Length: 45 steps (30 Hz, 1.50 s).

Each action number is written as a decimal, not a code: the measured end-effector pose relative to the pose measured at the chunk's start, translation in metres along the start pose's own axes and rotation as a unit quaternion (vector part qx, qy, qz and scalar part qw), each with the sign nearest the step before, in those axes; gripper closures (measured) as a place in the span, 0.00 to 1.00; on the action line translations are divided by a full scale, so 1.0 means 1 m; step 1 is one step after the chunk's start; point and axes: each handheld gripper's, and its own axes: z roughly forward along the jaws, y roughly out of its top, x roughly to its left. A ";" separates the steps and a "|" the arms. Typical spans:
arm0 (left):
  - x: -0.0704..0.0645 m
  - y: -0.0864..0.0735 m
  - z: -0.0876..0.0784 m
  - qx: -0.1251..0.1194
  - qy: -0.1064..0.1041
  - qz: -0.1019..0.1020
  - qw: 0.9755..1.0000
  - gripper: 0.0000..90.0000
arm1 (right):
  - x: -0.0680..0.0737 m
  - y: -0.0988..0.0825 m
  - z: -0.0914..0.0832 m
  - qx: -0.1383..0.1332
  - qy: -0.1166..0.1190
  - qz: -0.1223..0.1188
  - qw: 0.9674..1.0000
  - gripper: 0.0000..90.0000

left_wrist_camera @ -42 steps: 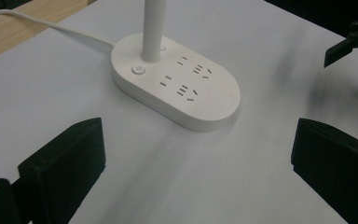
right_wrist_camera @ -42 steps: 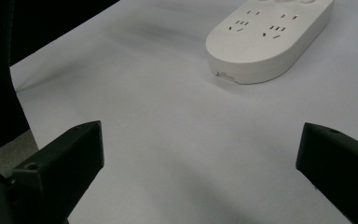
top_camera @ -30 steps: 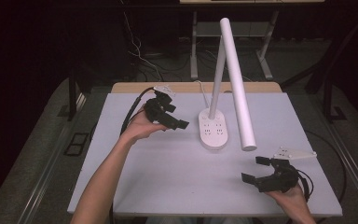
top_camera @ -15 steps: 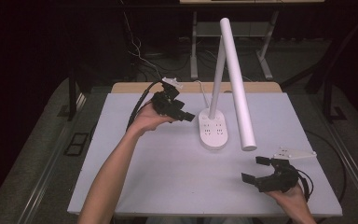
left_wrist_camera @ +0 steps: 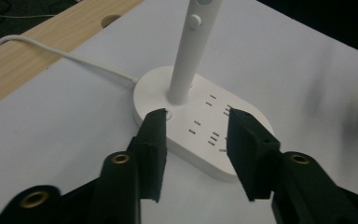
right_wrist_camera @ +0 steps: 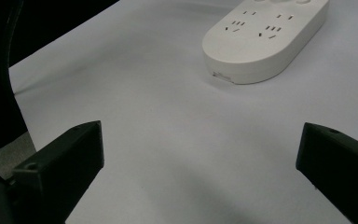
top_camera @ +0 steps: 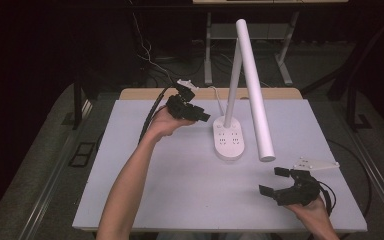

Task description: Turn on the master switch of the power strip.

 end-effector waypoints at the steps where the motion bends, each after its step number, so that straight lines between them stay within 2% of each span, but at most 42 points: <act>1: 0.002 0.000 0.002 -0.002 -0.001 -0.006 1.000 0.72 | 0.000 0.000 0.000 0.000 0.000 0.001 1.000 0.00; 3: 0.004 -0.001 0.006 -0.001 0.001 -0.014 1.000 0.78 | 0.000 0.000 0.000 0.000 -0.001 0.002 1.000 0.00; 5: 0.008 -0.002 0.009 0.003 -0.003 -0.015 1.000 0.85 | 0.000 0.000 0.000 0.000 -0.001 0.001 1.000 0.00; 6: 0.009 -0.002 0.011 0.003 -0.006 -0.013 1.000 0.85 | 0.000 0.000 0.000 0.000 -0.001 0.001 1.000 0.00; 8: 0.010 -0.003 0.016 0.001 -0.003 -0.019 1.000 0.93 | 0.000 0.000 0.000 0.000 -0.001 0.000 1.000 0.00; 9: 0.010 -0.003 0.018 0.000 -0.002 -0.024 1.000 0.93 | 0.000 0.000 0.000 0.000 -0.001 0.000 1.000 0.00; 11: 0.011 -0.003 0.023 0.001 -0.001 -0.027 1.000 0.99 | 0.000 0.000 0.000 0.001 -0.001 0.001 1.000 0.00; 24: 0.017 -0.008 0.047 -0.008 -0.007 -0.062 0.998 1.00 | -0.001 0.000 0.000 0.003 0.000 -0.002 1.000 0.00; 30: 0.017 -0.009 0.056 -0.016 -0.003 -0.068 0.998 1.00 | -0.001 0.000 0.000 0.002 0.000 -0.002 1.000 0.00; 32: 0.018 -0.010 0.057 -0.010 -0.007 -0.064 0.998 1.00 | -0.001 0.000 0.000 0.003 0.000 -0.002 1.000 0.00; 37: 0.018 -0.011 0.066 -0.019 -0.005 -0.076 0.997 1.00 | -0.001 0.000 0.000 0.000 0.000 -0.001 1.000 0.00; 41: 0.018 -0.013 0.073 -0.016 -0.003 -0.085 0.996 1.00 | -0.001 0.000 0.000 0.002 0.000 -0.002 1.000 0.00; 45: 0.019 -0.015 0.079 -0.016 0.000 -0.085 0.996 1.00 | -0.001 0.000 0.000 0.000 0.000 -0.001 1.000 0.00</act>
